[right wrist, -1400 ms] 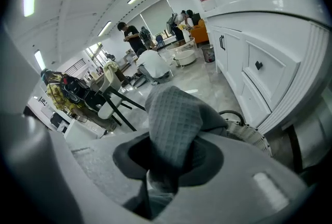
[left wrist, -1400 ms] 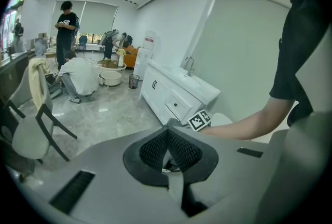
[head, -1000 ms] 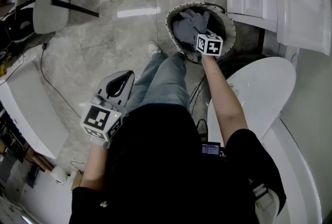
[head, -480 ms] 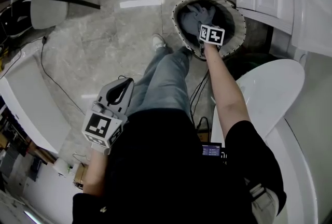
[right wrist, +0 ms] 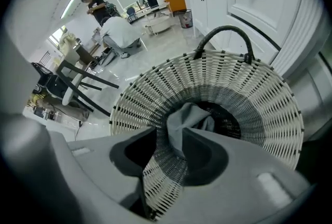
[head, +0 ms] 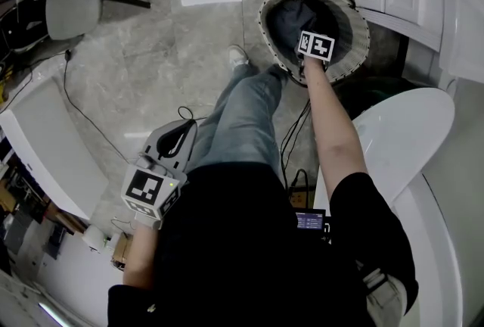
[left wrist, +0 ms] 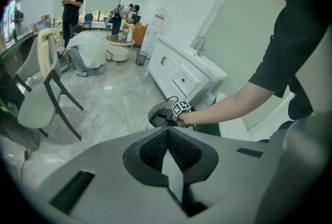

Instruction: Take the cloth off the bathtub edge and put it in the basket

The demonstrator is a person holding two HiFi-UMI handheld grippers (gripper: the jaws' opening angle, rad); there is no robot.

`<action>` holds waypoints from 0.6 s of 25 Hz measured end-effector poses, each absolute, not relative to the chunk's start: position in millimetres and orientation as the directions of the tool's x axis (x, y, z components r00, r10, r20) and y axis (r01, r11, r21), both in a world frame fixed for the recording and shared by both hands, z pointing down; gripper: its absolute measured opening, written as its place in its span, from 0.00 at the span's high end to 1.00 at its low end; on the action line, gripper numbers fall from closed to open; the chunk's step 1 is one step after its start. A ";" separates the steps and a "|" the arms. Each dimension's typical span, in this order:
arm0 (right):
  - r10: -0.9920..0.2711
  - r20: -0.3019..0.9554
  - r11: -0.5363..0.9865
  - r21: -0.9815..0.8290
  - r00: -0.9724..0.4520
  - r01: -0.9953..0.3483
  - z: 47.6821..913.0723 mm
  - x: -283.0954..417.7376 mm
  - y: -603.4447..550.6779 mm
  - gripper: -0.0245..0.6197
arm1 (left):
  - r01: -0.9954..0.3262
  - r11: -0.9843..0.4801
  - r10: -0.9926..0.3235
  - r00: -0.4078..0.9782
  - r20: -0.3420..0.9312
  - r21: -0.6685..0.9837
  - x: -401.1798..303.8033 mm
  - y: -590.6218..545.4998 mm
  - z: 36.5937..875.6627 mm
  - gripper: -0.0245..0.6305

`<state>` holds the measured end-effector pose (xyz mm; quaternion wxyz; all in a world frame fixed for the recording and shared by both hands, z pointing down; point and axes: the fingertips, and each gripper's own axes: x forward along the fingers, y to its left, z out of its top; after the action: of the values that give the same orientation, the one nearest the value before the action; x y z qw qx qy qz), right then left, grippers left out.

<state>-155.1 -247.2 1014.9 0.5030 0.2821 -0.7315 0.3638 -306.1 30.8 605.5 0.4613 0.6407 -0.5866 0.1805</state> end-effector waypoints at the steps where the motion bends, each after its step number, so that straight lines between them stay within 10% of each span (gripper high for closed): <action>1: -0.052 0.939 0.572 -0.252 -0.341 -0.781 1014.0 -155.7 -248.8 0.72 | -0.917 0.116 -0.585 0.247 0.773 0.381 -305.9 31.1 606.1 0.94; 15: -0.083 0.928 0.583 -0.250 -0.362 -0.773 982.3 -156.7 -253.8 0.74 | -0.928 0.104 -0.607 0.225 0.763 0.357 -305.2 26.5 585.3 0.94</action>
<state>-156.7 -253.8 982.3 0.4862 0.2872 -0.7451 0.3550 -305.2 26.5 585.3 0.4442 0.6443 -0.5956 0.1811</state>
